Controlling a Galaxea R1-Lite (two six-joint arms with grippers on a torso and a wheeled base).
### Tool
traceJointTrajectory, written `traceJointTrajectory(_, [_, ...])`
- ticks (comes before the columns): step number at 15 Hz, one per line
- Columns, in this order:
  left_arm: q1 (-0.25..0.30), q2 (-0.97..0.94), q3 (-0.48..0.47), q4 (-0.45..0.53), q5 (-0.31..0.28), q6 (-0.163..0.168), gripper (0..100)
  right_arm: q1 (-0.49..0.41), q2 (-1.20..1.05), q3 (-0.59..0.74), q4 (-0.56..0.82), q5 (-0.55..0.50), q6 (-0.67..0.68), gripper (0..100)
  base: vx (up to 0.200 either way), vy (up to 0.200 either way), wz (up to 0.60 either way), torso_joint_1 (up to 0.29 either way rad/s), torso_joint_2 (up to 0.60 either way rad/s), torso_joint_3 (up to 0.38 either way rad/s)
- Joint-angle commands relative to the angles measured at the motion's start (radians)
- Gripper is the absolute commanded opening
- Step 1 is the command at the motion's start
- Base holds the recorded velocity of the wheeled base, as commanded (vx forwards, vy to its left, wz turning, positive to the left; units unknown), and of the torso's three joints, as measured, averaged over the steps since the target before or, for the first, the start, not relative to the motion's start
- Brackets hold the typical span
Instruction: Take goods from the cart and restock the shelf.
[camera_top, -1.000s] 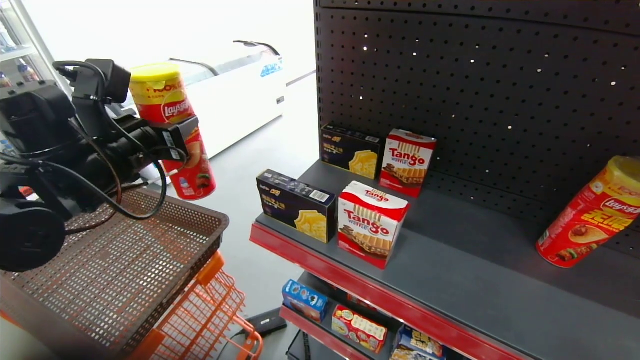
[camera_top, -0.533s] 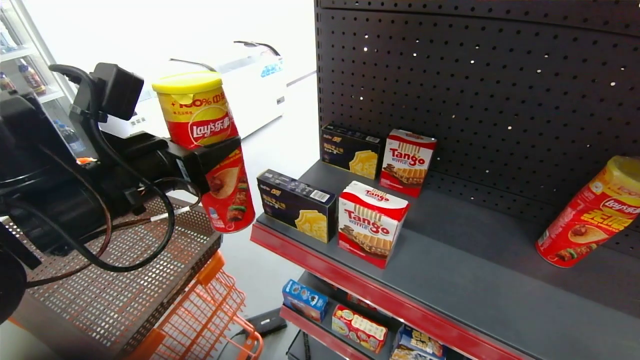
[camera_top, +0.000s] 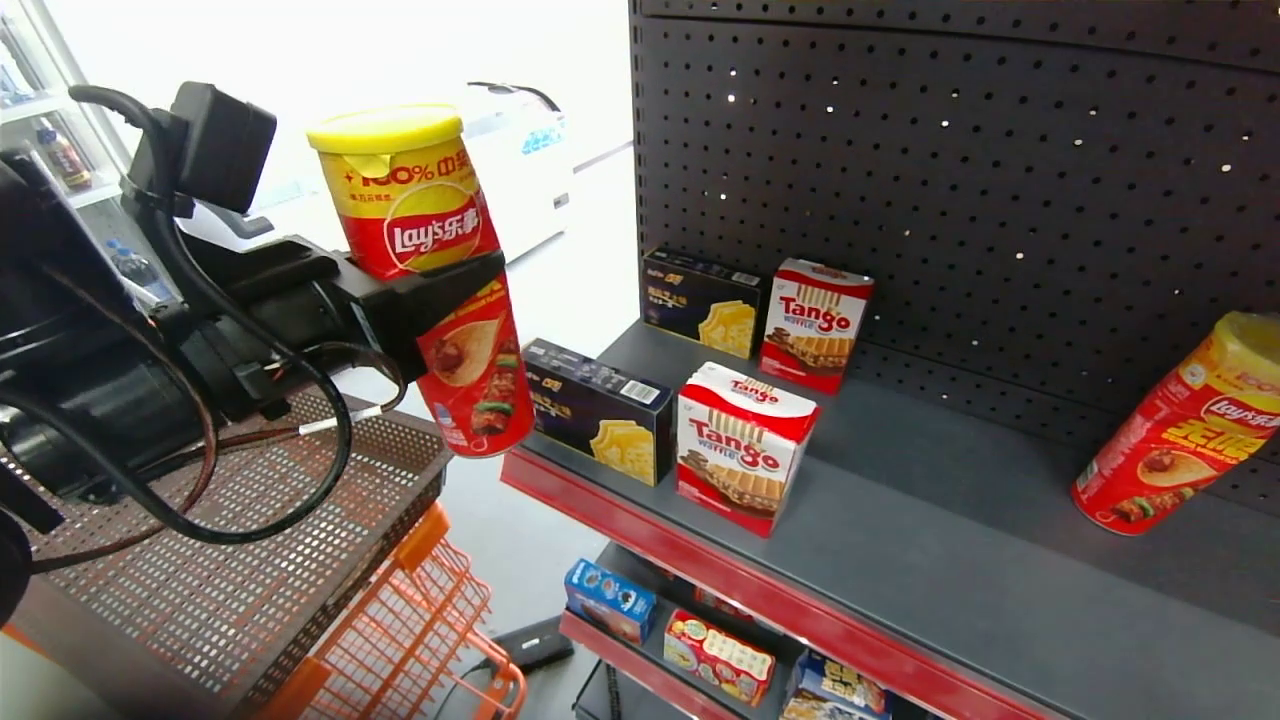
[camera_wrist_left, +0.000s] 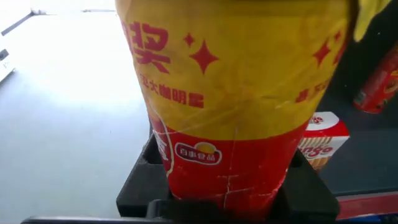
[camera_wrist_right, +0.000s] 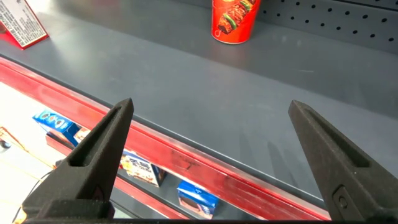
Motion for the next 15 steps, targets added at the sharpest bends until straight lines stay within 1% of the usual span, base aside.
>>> traceJointTrajectory(1, [-0.025, 0.0, -0.023, 0.005, -0.021, 0.001, 0, 0.0, 0.0, 0.0, 0.0, 0.0, 0.0, 100, 0.0, 0.0, 0.0, 0.0, 0.0, 0.0])
traceJointTrajectory(3, [-0.056, 0.012, -0.062, 0.008, -0.023, 0.0, 0, 0.0, 0.0, 0.0, 0.0, 0.0, 0.0, 100, 0.0, 0.0, 0.0, 0.0, 0.0, 0.0])
traceJointTrajectory(5, [-0.068, 0.02, -0.059, 0.005, -0.024, 0.0, 0, 0.0, 0.0, 0.0, 0.0, 0.0, 0.0, 100, 0.0, 0.0, 0.0, 0.0, 0.0, 0.0])
traceJointTrajectory(6, [-0.064, 0.027, -0.062, 0.005, -0.044, 0.0, 0, 0.0, 0.0, 0.0, 0.0, 0.0, 0.0, 100, 0.0, 0.0, 0.0, 0.0, 0.0, 0.0])
traceJointTrajectory(8, [-0.054, 0.044, -0.073, 0.008, -0.104, -0.003, 0, 0.0, 0.001, 0.0, 0.003, 0.002, 0.0, 100, 0.0, 0.0, 0.0, 0.0, 0.0, 0.0])
traceJointTrajectory(9, [-0.054, 0.049, -0.076, 0.006, -0.116, -0.003, 0, 0.005, 0.009, -0.001, 0.004, 0.003, -0.002, 100, 0.0, 0.0, 0.0, 0.0, 0.0, 0.0])
traceJointTrajectory(11, [-0.059, 0.07, -0.104, -0.003, -0.121, -0.003, 0, 0.0, 0.001, 0.0, 0.0, 0.008, 0.0, 100, 0.0, 0.0, 0.0, 0.0, 0.0, 0.0])
traceJointTrajectory(13, [-0.065, 0.084, -0.158, 0.006, -0.124, -0.003, 0, 0.0, 0.001, 0.0, 0.0, 0.008, 0.0, 100, 0.0, 0.0, 0.0, 0.0, 0.0, 0.0])
traceJointTrajectory(15, [-0.068, 0.087, -0.168, 0.008, -0.126, -0.003, 0, 0.0, 0.001, 0.0, 0.0, 0.008, -0.002, 100, 0.0, 0.0, 0.0, 0.0, 0.0, 0.0])
